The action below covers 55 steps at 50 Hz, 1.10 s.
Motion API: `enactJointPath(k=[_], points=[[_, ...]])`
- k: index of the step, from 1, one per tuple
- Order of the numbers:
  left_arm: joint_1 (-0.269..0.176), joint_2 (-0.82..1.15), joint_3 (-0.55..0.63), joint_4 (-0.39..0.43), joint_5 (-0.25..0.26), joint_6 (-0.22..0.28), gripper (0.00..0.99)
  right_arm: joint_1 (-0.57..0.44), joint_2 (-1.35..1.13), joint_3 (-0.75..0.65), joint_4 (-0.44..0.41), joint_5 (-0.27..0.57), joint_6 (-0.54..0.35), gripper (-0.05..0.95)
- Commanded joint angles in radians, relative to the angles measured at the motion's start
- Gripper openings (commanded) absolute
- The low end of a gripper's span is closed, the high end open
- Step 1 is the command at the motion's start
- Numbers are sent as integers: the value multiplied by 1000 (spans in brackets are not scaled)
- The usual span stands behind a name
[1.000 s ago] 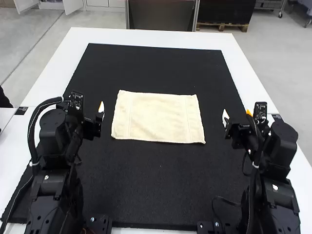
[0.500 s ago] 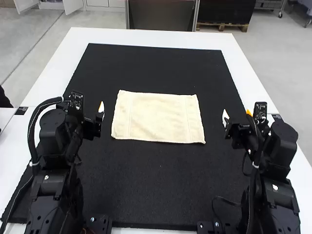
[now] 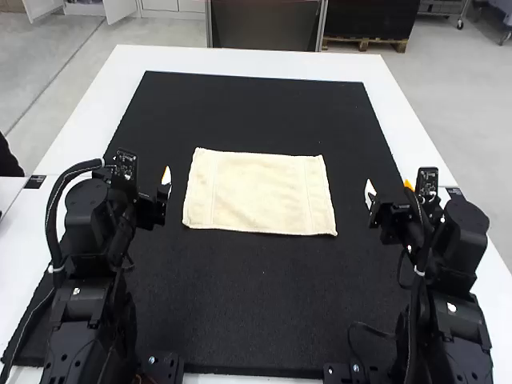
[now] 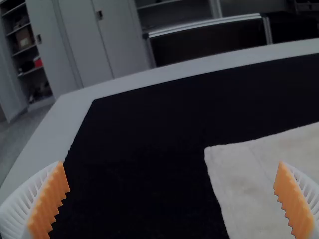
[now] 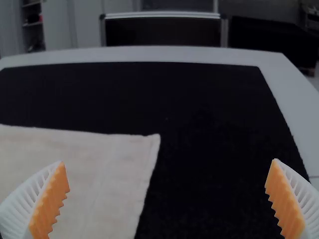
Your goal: Fold the towel.
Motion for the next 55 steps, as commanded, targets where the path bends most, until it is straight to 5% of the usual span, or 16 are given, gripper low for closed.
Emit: enactJointPath(k=[1,12,18,23,30,36,46,55], points=[[1,-7,-4,5,-11,8,969,-12,-7,-7,-40,-2,-13,913],[1,-7,-5,9,-11,5,969,-12,-7,-7,-40,-2,-16,913],[5,-7,-4,41,-11,-6,967,-12,-7,-7,-15,-2,-97,911],[7,-7,-4,131,-21,-88,967,-12,-7,-6,82,-1,-93,911],[15,-7,-1,300,-94,-122,967,-12,-7,-6,289,19,59,911],[16,-7,27,337,-107,-134,967,-14,-7,34,309,58,62,911],[9,53,203,345,-100,-154,969,-57,31,235,289,56,85,911],[4,332,427,329,-123,-197,969,-101,281,457,266,50,150,911]])
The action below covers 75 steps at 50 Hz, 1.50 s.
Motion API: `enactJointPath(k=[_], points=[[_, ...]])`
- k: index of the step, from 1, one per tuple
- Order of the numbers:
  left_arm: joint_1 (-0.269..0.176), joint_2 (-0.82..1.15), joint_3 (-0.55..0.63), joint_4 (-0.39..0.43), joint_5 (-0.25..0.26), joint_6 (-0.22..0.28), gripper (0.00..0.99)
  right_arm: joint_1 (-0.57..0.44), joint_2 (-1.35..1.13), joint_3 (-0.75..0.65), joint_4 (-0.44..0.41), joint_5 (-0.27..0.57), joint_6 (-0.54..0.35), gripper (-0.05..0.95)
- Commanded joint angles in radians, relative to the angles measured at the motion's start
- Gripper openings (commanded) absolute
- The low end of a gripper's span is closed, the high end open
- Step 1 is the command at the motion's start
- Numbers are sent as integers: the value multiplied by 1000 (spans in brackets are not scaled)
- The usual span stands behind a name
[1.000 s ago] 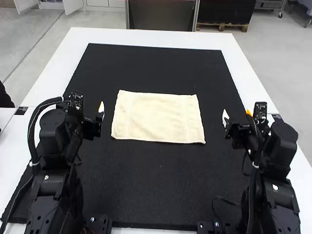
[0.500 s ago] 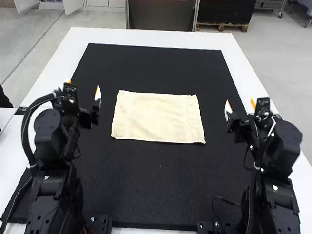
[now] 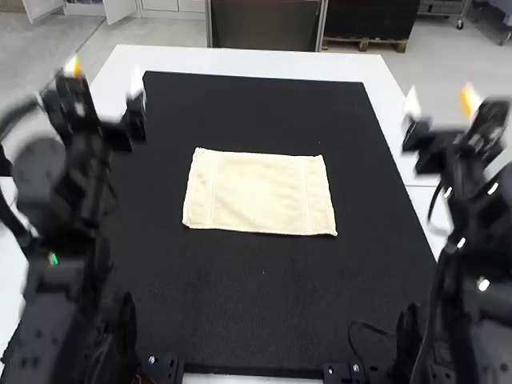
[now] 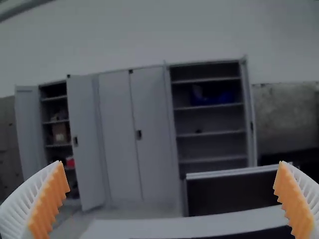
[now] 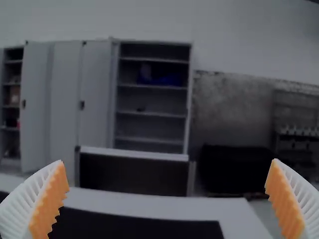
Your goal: Fold the towel.
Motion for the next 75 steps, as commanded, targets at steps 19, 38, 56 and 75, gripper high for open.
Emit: enactJointPath(k=[19,38,56,75], points=[[-1,657,461,31,-201,-44,936,-76,814,428,15,102,58,911],[-11,950,424,51,-308,-92,939,189,1156,452,130,398,-63,907],[-80,1099,327,92,-168,-56,951,275,1268,423,162,359,-48,907],[-100,1325,445,-73,48,-49,962,384,1466,463,106,279,-62,905]])
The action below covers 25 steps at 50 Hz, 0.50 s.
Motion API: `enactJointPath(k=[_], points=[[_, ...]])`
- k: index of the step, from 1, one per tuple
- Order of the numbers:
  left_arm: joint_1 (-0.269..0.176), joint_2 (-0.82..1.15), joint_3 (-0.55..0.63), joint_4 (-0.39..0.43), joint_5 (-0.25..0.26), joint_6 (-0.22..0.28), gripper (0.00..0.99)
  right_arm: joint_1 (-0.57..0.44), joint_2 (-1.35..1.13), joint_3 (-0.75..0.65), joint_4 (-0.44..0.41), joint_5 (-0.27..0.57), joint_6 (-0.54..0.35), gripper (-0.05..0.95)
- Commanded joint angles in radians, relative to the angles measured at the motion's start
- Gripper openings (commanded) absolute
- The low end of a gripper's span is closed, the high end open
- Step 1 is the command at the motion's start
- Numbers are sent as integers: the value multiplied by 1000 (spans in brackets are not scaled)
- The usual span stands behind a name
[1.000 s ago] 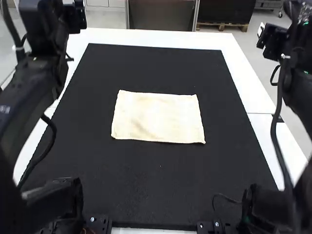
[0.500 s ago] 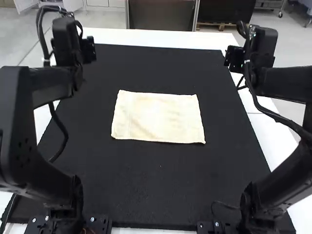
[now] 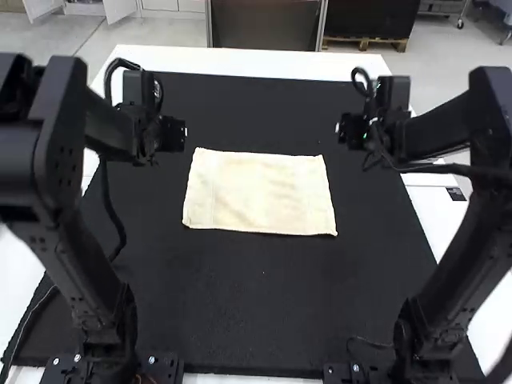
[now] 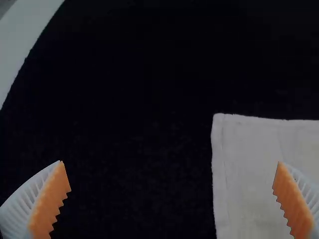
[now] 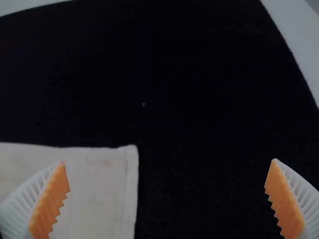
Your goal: Fold the towel.
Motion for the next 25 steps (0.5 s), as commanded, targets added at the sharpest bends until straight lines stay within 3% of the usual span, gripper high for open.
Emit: enactJointPath(k=[1,6,25], points=[[-6,51,63,-8,103,19,962,12,40,40,-10,-55,-9,905],[-5,114,104,-30,126,39,961,8,86,62,-17,-77,-5,905],[-6,304,207,-57,126,145,959,6,271,135,-21,-138,-5,910]])
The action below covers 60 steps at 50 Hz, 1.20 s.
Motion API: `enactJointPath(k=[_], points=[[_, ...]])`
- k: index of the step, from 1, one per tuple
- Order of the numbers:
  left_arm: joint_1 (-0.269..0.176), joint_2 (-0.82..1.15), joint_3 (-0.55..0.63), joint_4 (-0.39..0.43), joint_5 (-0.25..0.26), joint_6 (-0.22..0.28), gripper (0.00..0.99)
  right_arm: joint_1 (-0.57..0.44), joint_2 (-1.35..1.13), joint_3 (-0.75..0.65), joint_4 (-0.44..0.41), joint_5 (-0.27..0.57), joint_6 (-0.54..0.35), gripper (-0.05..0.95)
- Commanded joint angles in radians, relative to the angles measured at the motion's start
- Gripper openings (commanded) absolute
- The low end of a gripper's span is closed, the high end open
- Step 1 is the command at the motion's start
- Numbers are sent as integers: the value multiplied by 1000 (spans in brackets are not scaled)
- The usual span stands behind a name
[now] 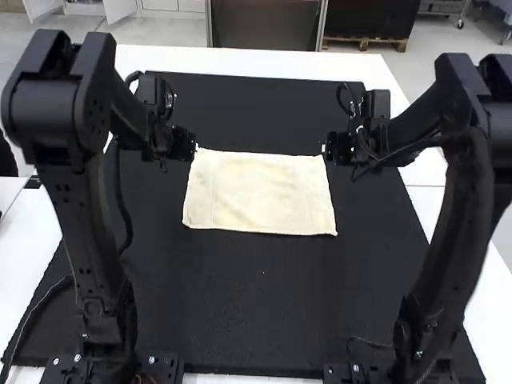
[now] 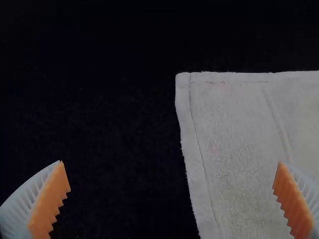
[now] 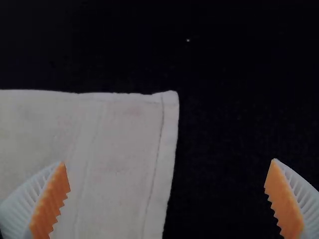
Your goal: Fold the towel.
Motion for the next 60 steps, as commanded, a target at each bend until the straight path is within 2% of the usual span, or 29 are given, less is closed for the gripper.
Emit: enactJointPath(k=[1,14,27,60], points=[[-4,40,41,-1,17,56,959,3,54,36,4,-25,-7,910],[-4,141,83,8,17,90,959,9,154,78,20,-23,-10,910],[-6,205,112,68,33,88,959,9,206,105,50,-28,-18,910],[-6,319,224,100,62,76,957,23,360,273,49,-20,-15,910]])
